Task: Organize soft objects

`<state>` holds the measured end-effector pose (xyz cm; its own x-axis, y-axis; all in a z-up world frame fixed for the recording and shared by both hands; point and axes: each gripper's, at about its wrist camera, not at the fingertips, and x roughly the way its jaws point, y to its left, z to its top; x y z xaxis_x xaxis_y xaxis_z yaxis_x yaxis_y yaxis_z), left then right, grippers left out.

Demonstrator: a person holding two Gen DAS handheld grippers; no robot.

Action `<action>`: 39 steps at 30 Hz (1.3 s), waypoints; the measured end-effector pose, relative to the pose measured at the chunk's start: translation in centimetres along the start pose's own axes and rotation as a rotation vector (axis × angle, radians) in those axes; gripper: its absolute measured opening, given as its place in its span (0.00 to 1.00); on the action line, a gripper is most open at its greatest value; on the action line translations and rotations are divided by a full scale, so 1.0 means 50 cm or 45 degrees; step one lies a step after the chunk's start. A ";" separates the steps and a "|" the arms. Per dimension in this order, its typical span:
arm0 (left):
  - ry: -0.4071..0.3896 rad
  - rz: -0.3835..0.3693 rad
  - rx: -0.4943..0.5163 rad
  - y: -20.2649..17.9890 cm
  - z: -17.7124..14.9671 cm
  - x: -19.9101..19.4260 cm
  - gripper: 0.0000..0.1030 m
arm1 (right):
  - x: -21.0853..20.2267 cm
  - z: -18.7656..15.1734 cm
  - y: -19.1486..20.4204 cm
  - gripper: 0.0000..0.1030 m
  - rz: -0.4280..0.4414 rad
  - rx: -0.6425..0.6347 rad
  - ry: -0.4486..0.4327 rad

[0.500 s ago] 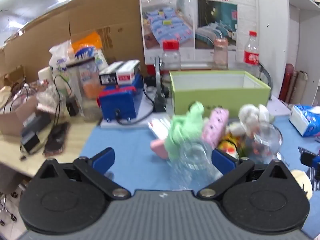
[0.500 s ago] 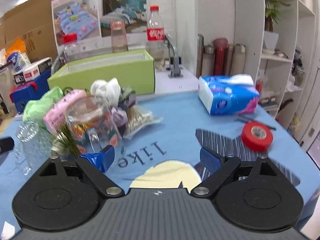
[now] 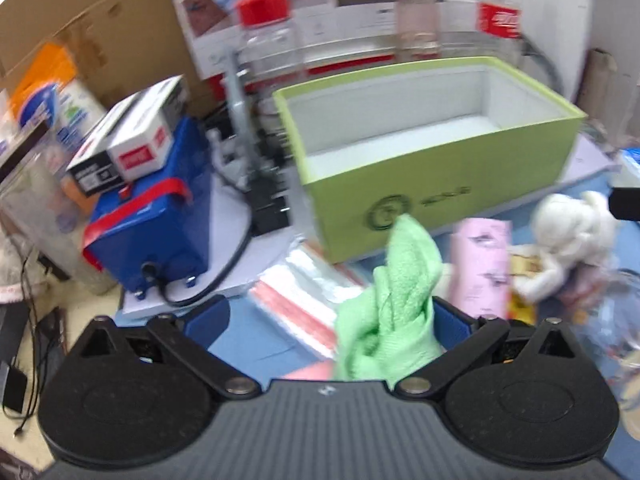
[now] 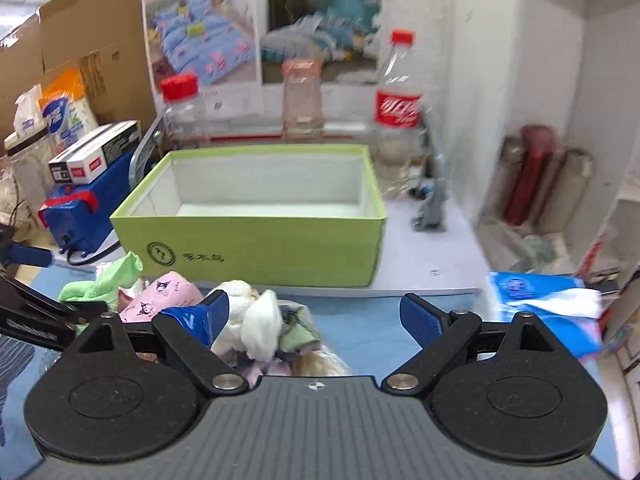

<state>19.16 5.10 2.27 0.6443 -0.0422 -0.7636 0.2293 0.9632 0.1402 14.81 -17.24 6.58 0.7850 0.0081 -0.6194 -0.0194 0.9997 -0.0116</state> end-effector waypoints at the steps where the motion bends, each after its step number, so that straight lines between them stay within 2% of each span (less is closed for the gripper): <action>1: 0.003 0.007 -0.030 0.014 -0.005 0.004 0.99 | 0.018 0.005 0.005 0.77 0.007 -0.014 0.036; 3: 0.015 0.024 -0.091 0.047 -0.017 0.005 0.99 | 0.052 0.010 0.021 0.77 0.036 -0.057 0.087; 8: 0.015 0.171 -0.135 0.107 -0.052 -0.008 0.99 | 0.133 0.016 0.027 0.77 0.059 -0.115 0.225; 11: 0.033 0.208 -0.177 0.137 -0.070 -0.009 0.99 | 0.120 0.010 -0.018 0.77 0.027 -0.050 0.200; 14: 0.051 0.255 -0.203 0.153 -0.088 -0.006 0.99 | 0.085 -0.016 -0.068 0.77 -0.075 -0.016 0.176; 17: 0.034 0.248 -0.242 0.163 -0.105 -0.018 0.99 | 0.048 -0.067 -0.127 0.77 -0.210 0.025 0.199; 19: 0.018 0.247 -0.270 0.162 -0.110 -0.034 0.99 | 0.019 -0.106 -0.162 0.77 -0.257 0.060 0.220; 24: -0.047 0.260 -0.279 0.150 -0.117 -0.075 0.99 | -0.090 -0.167 -0.221 0.77 -0.146 0.245 0.107; 28: -0.068 0.231 -0.309 0.146 -0.122 -0.089 0.99 | -0.129 -0.193 -0.235 0.77 -0.154 0.338 0.049; 31: -0.061 0.230 -0.305 0.141 -0.122 -0.087 0.99 | -0.115 -0.191 -0.218 0.77 -0.227 0.269 0.035; 35: -0.059 0.249 -0.290 0.141 -0.132 -0.087 0.99 | -0.063 -0.138 -0.208 0.77 -0.282 0.147 0.036; 37: -0.054 0.256 -0.297 0.145 -0.140 -0.086 0.99 | -0.045 -0.118 -0.205 0.77 -0.323 0.138 0.055; 39: -0.047 0.232 -0.318 0.154 -0.149 -0.080 0.99 | -0.044 -0.121 -0.206 0.77 -0.311 0.175 0.061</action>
<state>12.93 14.68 1.72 0.6857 0.1317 -0.7159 -0.0757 0.9911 0.1097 9.53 -27.68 3.30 0.7259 -0.2314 -0.6477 0.2535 0.9654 -0.0608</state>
